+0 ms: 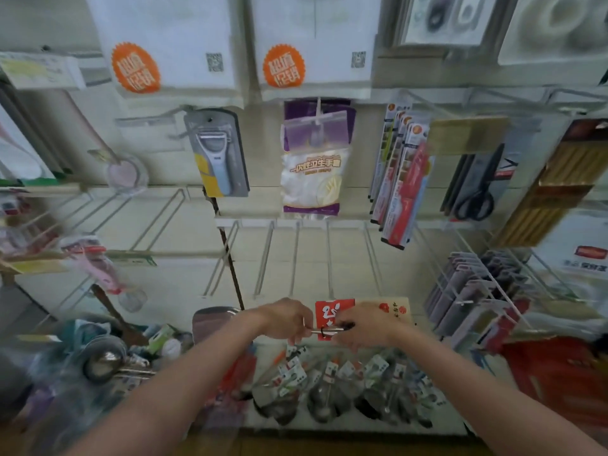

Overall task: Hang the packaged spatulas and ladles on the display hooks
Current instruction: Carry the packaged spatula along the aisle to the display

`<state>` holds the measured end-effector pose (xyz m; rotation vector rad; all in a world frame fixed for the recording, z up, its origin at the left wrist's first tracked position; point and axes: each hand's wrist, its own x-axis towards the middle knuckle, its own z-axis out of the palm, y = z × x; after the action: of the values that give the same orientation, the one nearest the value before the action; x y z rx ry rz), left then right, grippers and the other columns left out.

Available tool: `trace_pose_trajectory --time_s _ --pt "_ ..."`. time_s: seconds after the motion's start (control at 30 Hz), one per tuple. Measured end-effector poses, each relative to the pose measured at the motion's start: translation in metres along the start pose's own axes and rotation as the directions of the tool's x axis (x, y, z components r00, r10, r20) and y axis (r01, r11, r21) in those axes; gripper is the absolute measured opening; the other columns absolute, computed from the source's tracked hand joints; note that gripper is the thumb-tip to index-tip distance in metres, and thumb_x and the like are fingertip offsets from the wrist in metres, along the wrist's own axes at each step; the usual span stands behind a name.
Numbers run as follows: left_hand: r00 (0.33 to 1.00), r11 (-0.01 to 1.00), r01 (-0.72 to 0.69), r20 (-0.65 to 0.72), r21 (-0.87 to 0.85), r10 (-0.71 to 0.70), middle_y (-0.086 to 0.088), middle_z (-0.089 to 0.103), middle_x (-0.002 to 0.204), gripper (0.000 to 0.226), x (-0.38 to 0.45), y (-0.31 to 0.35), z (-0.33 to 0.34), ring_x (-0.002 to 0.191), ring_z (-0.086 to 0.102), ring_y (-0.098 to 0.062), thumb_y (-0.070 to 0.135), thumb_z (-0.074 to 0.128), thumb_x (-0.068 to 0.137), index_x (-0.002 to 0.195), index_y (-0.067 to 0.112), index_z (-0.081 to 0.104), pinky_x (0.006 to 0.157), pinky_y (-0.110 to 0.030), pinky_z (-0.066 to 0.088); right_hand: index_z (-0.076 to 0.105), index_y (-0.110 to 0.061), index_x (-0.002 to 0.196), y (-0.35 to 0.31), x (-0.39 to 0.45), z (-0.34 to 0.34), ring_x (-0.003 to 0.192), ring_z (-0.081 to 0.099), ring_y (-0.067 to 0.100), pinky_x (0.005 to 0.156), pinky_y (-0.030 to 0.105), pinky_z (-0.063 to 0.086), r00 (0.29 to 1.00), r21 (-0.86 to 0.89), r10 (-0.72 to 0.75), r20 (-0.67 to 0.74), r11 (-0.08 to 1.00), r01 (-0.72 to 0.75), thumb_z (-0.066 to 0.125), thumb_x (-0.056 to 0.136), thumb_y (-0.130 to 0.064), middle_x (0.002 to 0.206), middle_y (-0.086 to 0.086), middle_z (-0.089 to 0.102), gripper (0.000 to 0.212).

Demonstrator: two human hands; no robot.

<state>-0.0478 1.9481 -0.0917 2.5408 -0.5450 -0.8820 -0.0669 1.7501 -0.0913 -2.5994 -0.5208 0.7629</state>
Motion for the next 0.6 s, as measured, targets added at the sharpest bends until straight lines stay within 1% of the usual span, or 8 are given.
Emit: trace_pose_trajectory --time_s 0.07,0.13,0.17,0.23,0.3,0.37,0.47,0.6 --pt "1.000 1.000 0.016 0.017 0.015 -0.016 -0.012 0.070 0.099 0.016 0.009 0.004 0.011 0.077 0.061 -0.013 0.016 0.048 0.095 0.100 0.015 0.063 0.074 -0.022 0.047 0.063 -0.022 0.100 0.014 0.000 0.007 0.088 0.065 0.014 0.089 0.037 0.052 1.000 0.007 -0.005 0.017 1.000 0.005 0.055 0.089 -0.044 0.100 -0.004 0.067 0.026" --pt "0.999 0.999 0.037 0.022 0.037 -0.037 -0.009 0.069 0.097 0.017 0.018 0.005 0.022 0.080 0.062 -0.013 0.016 0.048 0.095 0.102 0.016 0.064 0.078 -0.026 0.048 0.063 -0.025 0.098 0.025 0.000 0.013 0.086 0.060 0.013 0.088 0.033 0.050 0.999 0.003 -0.006 0.042 1.000 0.006 0.053 0.089 -0.047 0.096 -0.007 0.064 0.025" --pt "0.998 0.997 0.052 0.022 0.049 -0.054 -0.007 0.067 0.096 0.018 0.022 0.006 0.026 0.082 0.061 -0.014 0.015 0.047 0.095 0.103 0.016 0.063 0.079 -0.027 0.048 0.062 -0.023 0.092 0.030 0.001 0.016 0.083 0.058 0.013 0.083 0.032 0.049 0.999 -0.010 -0.005 0.050 1.000 0.005 0.053 0.089 -0.049 0.093 -0.003 0.064 0.027" --pt "0.996 0.995 0.086 0.016 0.059 -0.087 -0.003 0.063 0.097 0.018 0.030 0.009 0.038 0.088 0.061 -0.016 0.016 0.048 0.094 0.105 0.018 0.063 0.081 -0.029 0.049 0.062 -0.009 0.093 0.041 0.004 0.022 0.077 0.052 0.015 0.071 0.031 0.041 0.999 -0.039 0.001 0.051 0.999 0.001 0.053 0.089 -0.049 0.094 0.010 0.064 0.041" --pt "0.994 0.990 0.111 -0.005 0.088 -0.111 -0.005 0.062 0.108 0.020 0.037 0.012 0.048 0.099 0.059 -0.021 0.021 0.048 0.095 0.108 0.018 0.062 0.083 -0.030 0.047 0.062 -0.004 0.094 0.051 0.009 0.028 0.072 0.047 0.014 0.066 0.030 0.035 0.999 -0.040 0.006 0.047 0.999 -0.004 0.054 0.089 -0.046 0.089 0.014 0.061 0.043" --pt "0.992 0.985 0.119 -0.046 0.124 -0.115 -0.007 0.061 0.118 0.024 0.039 0.014 0.053 0.108 0.056 -0.023 0.021 0.047 0.094 0.112 0.014 0.062 0.085 -0.028 0.043 0.062 -0.003 0.093 0.056 0.011 0.032 0.069 0.047 0.014 0.064 0.028 0.035 0.999 -0.016 0.026 0.039 1.000 -0.025 0.057 0.088 -0.042 0.081 0.006 0.056 0.040" --pt "0.986 0.988 0.140 -0.104 0.071 -0.132 -0.007 0.061 0.121 0.025 0.041 0.011 0.057 0.113 0.055 -0.023 0.017 0.046 0.094 0.112 0.011 0.063 0.089 -0.026 0.042 0.062 -0.003 0.089 0.064 0.017 0.041 0.069 0.049 0.014 0.065 0.026 0.039 0.997 -0.004 0.041 0.063 0.999 -0.041 0.058 0.089 -0.040 0.080 0.002 0.054 0.037" --pt "0.973 0.980 0.198 -0.131 0.035 -0.192 -0.008 0.061 0.121 0.026 0.042 -0.001 0.058 0.112 0.054 -0.022 0.020 0.045 0.096 0.111 0.010 0.062 0.085 -0.023 0.039 0.055 -0.016 0.075 0.072 0.023 0.054 0.060 0.044 0.010 0.058 0.023 0.034 0.994 0.013 0.067 0.086 0.998 -0.068 0.057 0.090 -0.040 0.072 -0.002 0.051 0.028"
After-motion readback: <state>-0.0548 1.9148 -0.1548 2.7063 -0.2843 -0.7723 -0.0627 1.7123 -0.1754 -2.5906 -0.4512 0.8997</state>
